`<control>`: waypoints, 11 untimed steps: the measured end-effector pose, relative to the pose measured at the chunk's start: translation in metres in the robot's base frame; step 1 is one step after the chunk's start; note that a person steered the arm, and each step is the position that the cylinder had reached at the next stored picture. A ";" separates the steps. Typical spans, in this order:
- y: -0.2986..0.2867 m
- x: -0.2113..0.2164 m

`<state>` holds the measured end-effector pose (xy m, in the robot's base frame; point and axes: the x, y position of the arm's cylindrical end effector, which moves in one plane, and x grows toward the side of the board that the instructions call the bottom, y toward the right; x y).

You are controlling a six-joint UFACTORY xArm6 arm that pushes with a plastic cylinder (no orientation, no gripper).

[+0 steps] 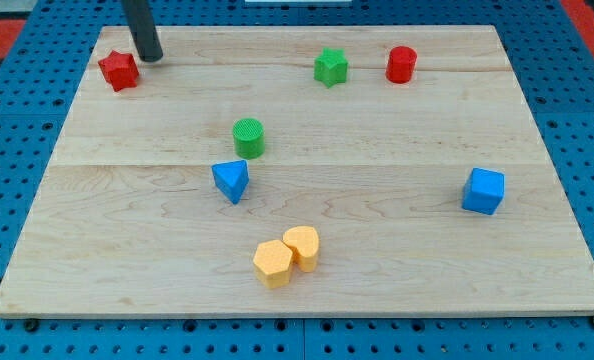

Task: Push the red star towards the bottom

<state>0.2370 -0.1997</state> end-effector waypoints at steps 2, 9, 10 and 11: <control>-0.048 0.066; -0.077 0.157; -0.096 0.164; -0.073 0.198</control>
